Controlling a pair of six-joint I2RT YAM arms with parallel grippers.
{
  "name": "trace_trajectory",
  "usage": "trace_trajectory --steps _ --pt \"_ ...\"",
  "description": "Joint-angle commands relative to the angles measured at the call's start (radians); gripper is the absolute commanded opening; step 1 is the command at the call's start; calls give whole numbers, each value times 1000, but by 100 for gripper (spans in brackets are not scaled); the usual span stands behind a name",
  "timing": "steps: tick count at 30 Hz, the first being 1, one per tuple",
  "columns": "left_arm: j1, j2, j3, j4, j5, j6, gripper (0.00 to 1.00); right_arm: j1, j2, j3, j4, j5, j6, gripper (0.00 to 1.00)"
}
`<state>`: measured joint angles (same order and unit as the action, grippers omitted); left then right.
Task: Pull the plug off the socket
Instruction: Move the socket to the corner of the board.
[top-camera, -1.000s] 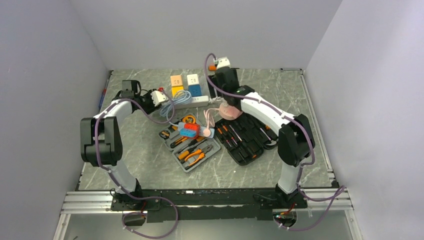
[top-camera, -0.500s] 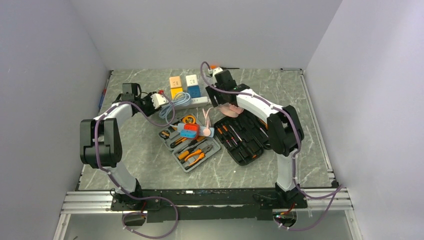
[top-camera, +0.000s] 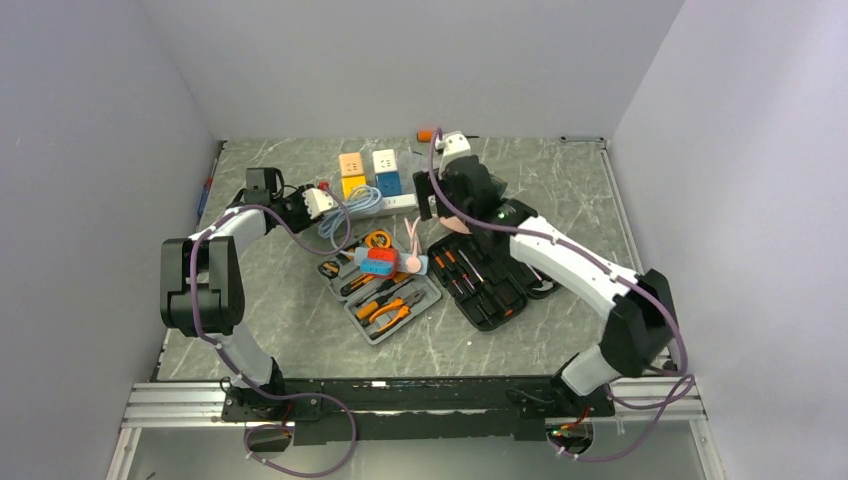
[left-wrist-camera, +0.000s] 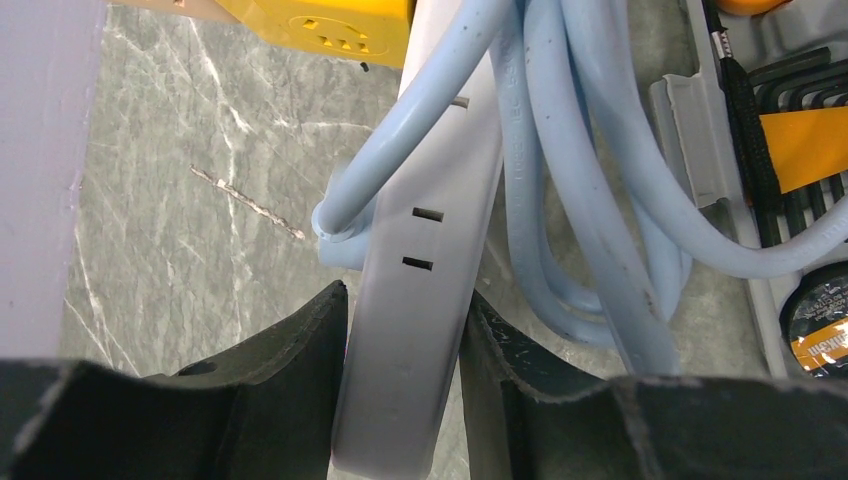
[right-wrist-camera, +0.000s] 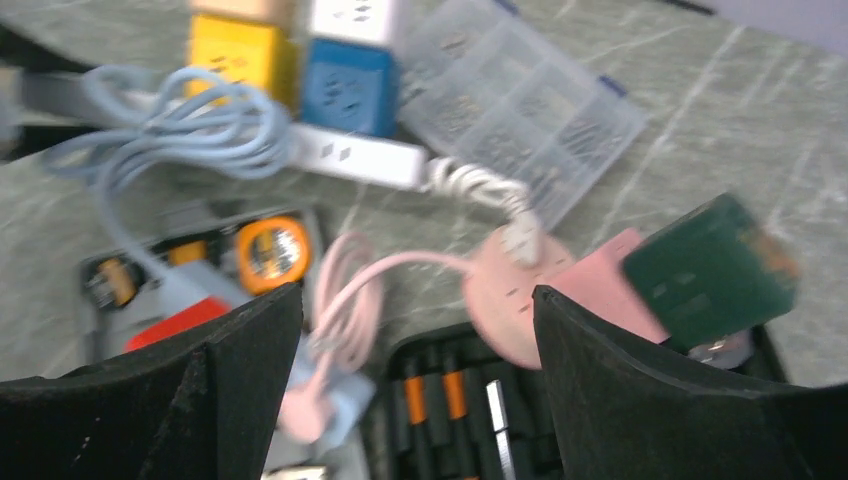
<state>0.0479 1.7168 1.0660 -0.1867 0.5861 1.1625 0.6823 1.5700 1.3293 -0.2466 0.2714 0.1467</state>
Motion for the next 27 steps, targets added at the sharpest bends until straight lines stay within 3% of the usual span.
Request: trace_trajectory --steps 1,7,19,27 --pt "-6 -68 30 159 28 -17 16 103 -73 -173 77 -39 134 86" --pt "-6 -68 31 161 21 -16 16 130 -79 -358 241 -132 241 81" --pt "-8 -72 22 166 23 -13 16 122 117 -221 379 -64 206 77" --pt "-8 -77 11 178 23 -2 15 73 226 -175 359 -84 235 61"
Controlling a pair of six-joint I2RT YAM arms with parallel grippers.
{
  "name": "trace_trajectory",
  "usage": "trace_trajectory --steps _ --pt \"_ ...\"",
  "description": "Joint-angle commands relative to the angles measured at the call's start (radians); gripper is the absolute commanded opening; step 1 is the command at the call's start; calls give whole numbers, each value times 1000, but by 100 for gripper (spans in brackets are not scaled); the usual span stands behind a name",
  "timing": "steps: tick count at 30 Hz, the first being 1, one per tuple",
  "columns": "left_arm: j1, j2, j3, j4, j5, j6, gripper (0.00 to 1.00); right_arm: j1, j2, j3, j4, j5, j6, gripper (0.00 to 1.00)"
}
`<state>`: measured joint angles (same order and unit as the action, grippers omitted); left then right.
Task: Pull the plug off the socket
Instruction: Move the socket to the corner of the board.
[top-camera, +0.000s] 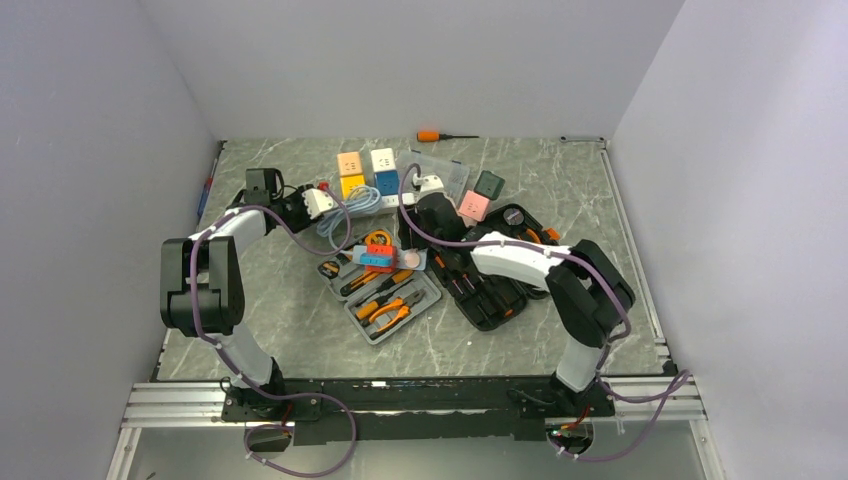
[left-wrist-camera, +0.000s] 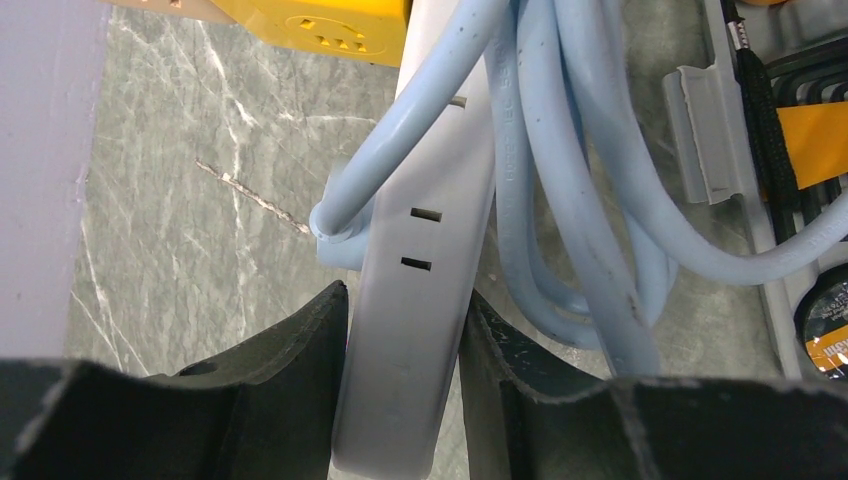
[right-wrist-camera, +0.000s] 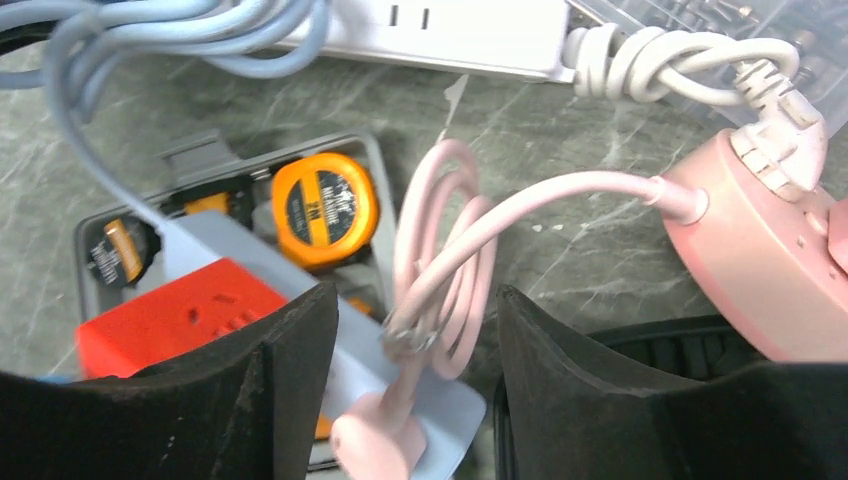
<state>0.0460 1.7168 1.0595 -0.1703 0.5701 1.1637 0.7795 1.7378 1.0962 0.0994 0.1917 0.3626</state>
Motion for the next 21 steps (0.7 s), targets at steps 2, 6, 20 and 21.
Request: trace_trajectory --steps 2,6,20,21 --pt "-6 -79 17 162 38 -6 15 -26 90 72 -2 -18 18 58" --pt "-5 -89 16 192 35 -20 15 -25 120 76 -20 -62 52 41" --pt "73 -99 162 309 -1 -184 6 18 147 404 -85 -80 -75 0" --pt "75 -101 162 314 -8 -179 6 27 168 434 -92 -84 -78 0"
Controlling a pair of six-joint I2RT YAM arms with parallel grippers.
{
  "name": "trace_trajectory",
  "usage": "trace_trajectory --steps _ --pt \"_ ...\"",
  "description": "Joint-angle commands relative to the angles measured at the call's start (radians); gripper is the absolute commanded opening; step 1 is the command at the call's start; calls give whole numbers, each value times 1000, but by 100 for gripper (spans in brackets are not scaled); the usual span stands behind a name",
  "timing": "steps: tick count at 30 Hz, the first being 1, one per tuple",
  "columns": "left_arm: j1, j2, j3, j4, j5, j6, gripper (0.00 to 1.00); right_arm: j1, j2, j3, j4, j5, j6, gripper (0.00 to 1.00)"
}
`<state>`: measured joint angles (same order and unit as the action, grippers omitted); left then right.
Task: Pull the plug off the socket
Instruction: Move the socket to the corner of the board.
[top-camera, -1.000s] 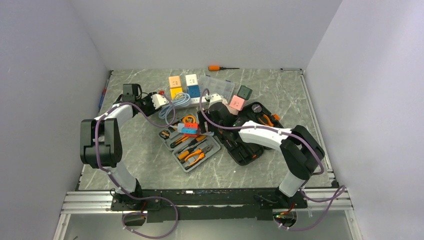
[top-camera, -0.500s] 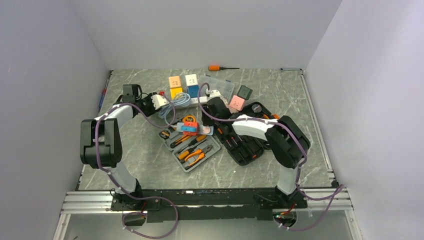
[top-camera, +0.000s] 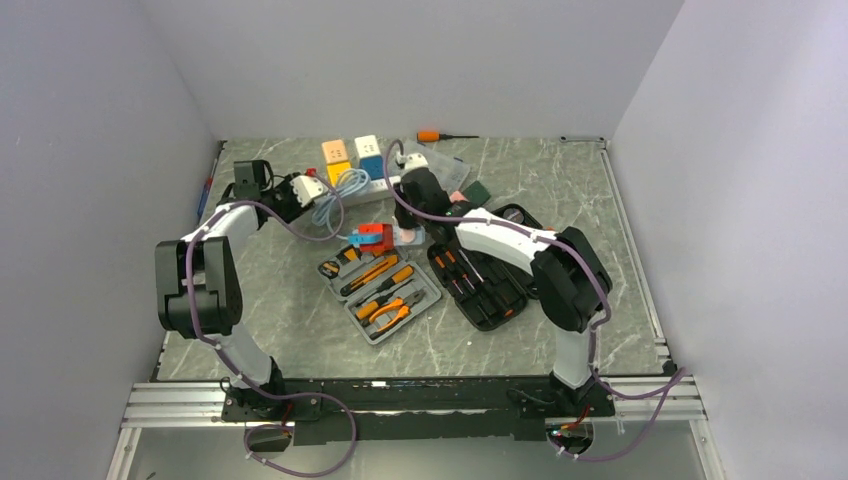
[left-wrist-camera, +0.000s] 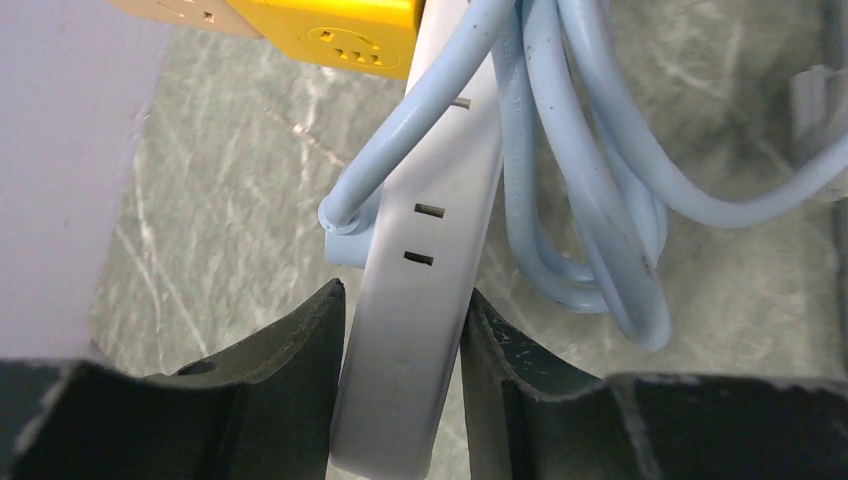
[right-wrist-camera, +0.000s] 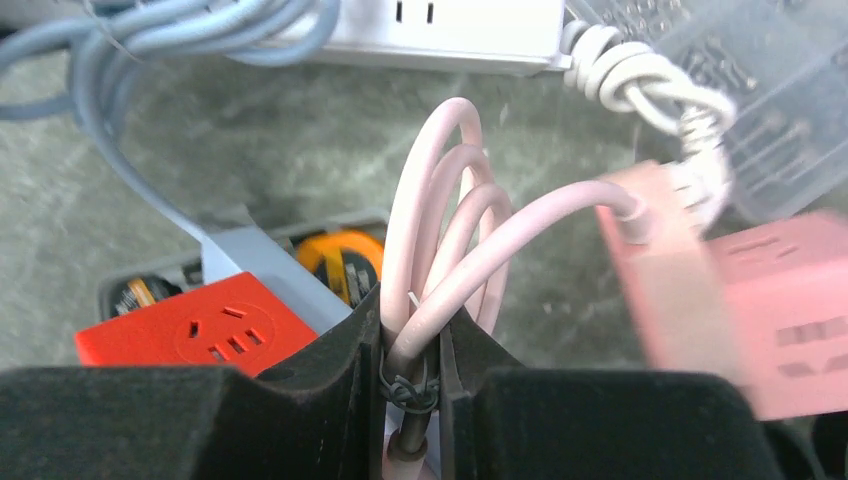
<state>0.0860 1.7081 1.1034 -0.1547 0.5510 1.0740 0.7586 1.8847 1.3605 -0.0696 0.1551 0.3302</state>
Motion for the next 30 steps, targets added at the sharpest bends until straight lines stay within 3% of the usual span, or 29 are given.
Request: trace_trajectory --steps 1,7,18,26,28,30 --pt "39 -93 116 306 6 -84 6 58 44 194 76 -50 -46 0" --pt "73 -73 130 343 -44 -59 4 101 202 376 28 -52 -56 0" --pt "154 25 178 446 -180 -23 3 103 550 868 -150 -66 -62 0" --pt "181 70 151 526 -271 9 2 95 653 955 -116 -57 -27 1" --pt "182 66 121 542 -276 11 3 90 674 973 -116 -57 -14 6" --pt "181 59 85 549 -271 10 5 85 698 996 -133 -65 2 28"
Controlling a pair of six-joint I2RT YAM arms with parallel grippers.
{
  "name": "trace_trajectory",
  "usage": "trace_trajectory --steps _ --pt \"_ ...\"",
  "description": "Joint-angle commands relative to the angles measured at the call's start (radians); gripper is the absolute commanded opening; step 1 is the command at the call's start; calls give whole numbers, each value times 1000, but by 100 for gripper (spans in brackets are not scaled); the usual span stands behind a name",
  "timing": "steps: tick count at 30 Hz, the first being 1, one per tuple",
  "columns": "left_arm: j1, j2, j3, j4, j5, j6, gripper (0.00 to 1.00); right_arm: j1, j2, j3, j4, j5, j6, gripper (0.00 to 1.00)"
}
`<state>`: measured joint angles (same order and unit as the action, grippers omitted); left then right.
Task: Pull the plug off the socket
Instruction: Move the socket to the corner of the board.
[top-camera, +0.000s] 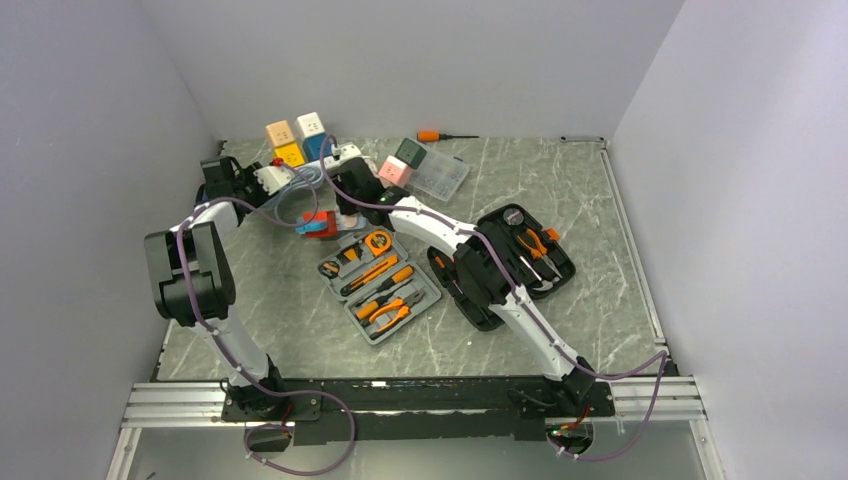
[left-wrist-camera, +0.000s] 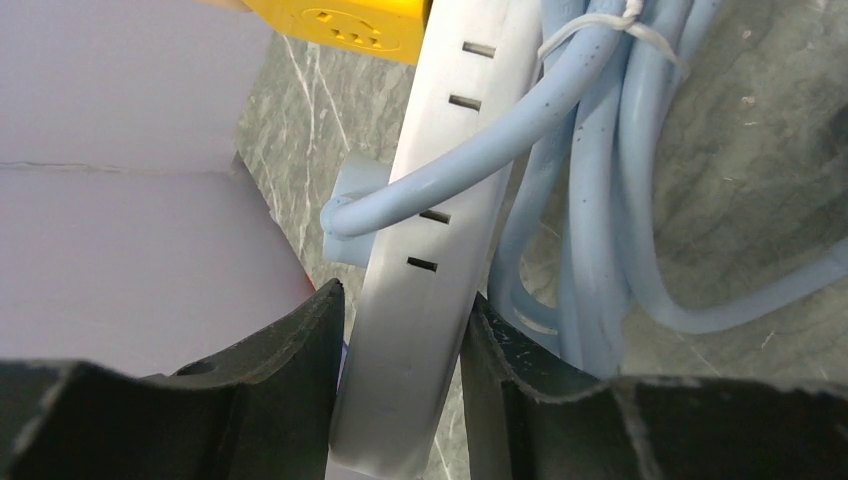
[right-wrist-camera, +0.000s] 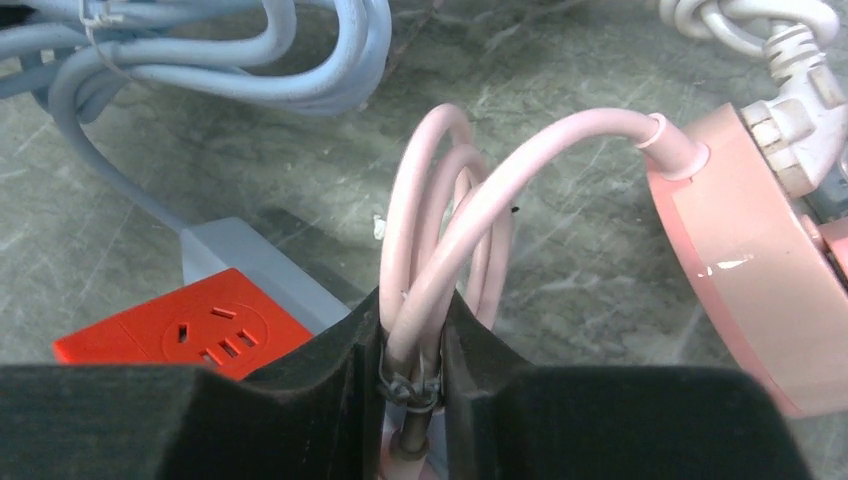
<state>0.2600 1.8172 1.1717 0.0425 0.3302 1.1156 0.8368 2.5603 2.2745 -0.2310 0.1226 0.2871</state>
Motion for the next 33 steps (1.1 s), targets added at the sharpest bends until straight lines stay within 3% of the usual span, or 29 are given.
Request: trace_trajectory --steps 1,3,6,10,12,13,17,23,28,33 --pt "7 -53 -4 350 -48 -34 8 3 24 84 21 -38 51 41" --pt "4 -54 -21 327 -47 -33 17 -2 6 57 22 -41 54 61" --pt "2 -44 -25 279 -55 -45 38 -15 -53 -21 38 -40 56 78" --pt "1 -31 -2 188 -49 -64 68 -41 -143 -103 31 -54 50 86" --pt "-1 -43 -8 163 -36 -64 96 -59 -197 -159 28 -59 49 87" --pt "-3 -56 -10 148 -30 -60 99 -68 -228 -188 30 -61 49 88" --pt "-3 -95 30 26 -9 -96 99 -113 -348 -295 16 -61 43 88" --pt "-3 -211 105 -283 103 -178 99 -125 -533 -569 53 -31 -1 86" --pt "-9 -352 28 -406 202 -218 99 -90 -617 -813 125 -52 33 83" --pt "-19 -482 -34 -565 229 -241 100 -40 -654 -955 173 -57 46 80"
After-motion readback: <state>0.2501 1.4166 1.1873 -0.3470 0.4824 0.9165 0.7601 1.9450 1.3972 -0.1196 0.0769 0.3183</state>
